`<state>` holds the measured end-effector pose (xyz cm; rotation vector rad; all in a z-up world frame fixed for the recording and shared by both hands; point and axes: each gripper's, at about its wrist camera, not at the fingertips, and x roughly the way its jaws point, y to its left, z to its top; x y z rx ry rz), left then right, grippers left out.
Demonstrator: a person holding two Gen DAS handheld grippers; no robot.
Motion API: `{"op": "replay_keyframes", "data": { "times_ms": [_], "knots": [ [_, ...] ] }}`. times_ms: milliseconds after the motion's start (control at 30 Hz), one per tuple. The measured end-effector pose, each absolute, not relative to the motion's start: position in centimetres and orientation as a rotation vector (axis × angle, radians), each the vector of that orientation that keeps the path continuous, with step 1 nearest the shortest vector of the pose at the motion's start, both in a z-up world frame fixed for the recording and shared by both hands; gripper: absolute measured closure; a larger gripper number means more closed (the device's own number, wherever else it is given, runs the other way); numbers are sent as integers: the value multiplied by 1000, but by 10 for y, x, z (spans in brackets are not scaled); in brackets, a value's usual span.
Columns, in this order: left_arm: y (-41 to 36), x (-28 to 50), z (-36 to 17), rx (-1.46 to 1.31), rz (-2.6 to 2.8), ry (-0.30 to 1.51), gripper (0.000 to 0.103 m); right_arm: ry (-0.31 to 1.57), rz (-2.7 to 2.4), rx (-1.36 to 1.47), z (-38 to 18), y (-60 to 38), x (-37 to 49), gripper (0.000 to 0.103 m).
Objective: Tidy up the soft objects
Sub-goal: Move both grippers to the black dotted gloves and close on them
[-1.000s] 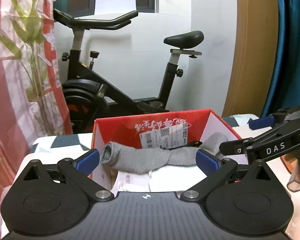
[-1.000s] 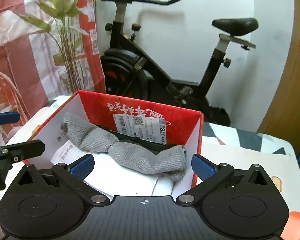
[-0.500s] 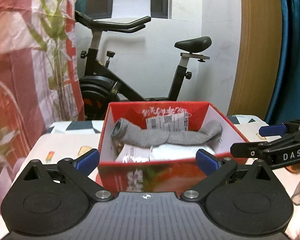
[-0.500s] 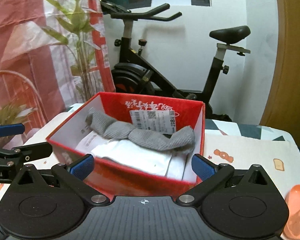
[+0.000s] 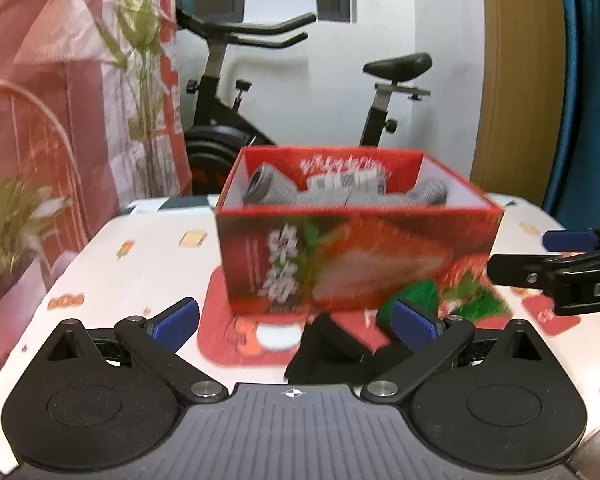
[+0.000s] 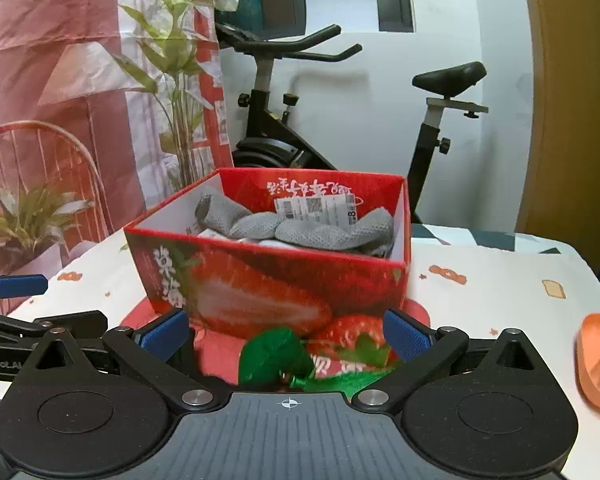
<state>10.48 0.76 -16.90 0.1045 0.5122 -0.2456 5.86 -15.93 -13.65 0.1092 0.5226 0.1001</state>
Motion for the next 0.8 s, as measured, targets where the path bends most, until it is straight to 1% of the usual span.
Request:
{"op": "replay_keyframes", "data": {
  "times_ms": [133,267,600,800],
  "knots": [
    [15,104,-185,80,-209,568,0,501,67,147,-158,-158,39,0],
    [20,105,-201,65,-204,613,0,523,65,150,-185,-157,26,1],
    [25,116,-223,43,-195,692,0,636,72,117,-226,-147,38,1],
    [26,123,-233,18,-189,734,0,673,94,120,-238,-144,47,1]
  ]
}}
